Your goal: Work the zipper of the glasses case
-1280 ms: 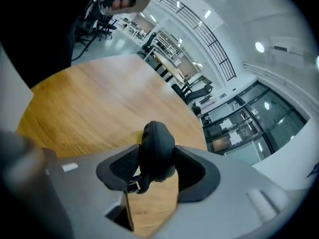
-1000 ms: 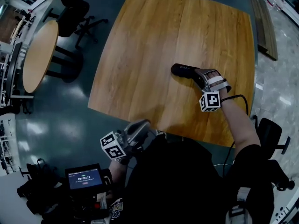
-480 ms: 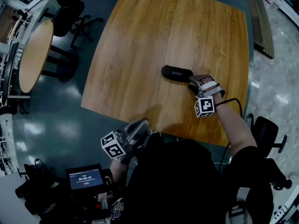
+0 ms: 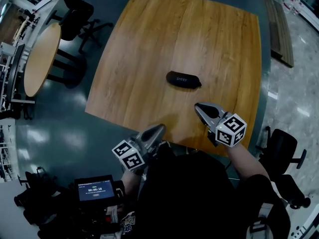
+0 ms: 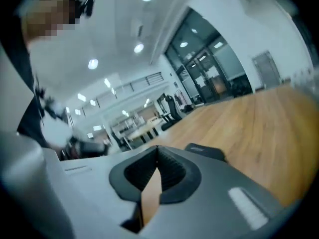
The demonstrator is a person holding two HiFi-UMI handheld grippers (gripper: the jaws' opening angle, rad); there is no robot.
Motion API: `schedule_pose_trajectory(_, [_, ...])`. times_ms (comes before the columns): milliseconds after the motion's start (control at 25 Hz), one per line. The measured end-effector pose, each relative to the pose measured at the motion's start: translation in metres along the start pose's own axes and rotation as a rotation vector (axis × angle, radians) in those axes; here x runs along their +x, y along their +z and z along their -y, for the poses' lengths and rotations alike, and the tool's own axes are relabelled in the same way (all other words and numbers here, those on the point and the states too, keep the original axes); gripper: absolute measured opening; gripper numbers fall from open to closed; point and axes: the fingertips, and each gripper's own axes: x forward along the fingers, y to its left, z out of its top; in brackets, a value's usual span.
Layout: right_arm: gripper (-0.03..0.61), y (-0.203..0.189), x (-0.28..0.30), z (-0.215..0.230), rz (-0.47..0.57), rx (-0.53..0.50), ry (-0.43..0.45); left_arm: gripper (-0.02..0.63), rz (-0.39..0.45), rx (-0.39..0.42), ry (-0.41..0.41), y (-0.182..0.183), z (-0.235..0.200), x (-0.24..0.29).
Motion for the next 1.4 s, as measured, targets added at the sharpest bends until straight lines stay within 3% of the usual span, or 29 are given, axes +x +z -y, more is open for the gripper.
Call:
schedule_pose_trajectory(40, [0.005,0.01,-0.004,-0.016,0.052,0.11,0.043,-0.002,-0.011,0.012,0.012,-0.001,0.003,0.0])
schedule_pose_trajectory(120, [0.005,0.019,-0.008,-0.043,0.101,0.214,0.094,-0.002,-0.034,0.031,0.01,-0.004,0.01,0.0])
schedule_pose_trajectory(480, [0.005,0.018,0.016,-0.136,0.143,0.258,0.109,-0.002,-0.091,0.082,-0.056,-0.001,0.018,-0.037])
schedule_pose_trajectory(680, [0.005,0.004,0.006,-0.158,0.207,0.249,-0.01,-0.002,-0.094,0.079,-0.144,-0.006,0.012,-0.057])
schedule_pose_trajectory(1000, [0.005,-0.044,0.015,-0.231,0.275,0.237,-0.198,-0.002,-0.181,0.086,-0.267,-0.023,0.01,-0.123])
schedule_pose_trajectory(1400, [0.005,-0.061,-0.029,-0.263,0.339,0.228,-0.289,-0.002,-0.175,0.1,-0.315,-0.046,0.038,-0.146])
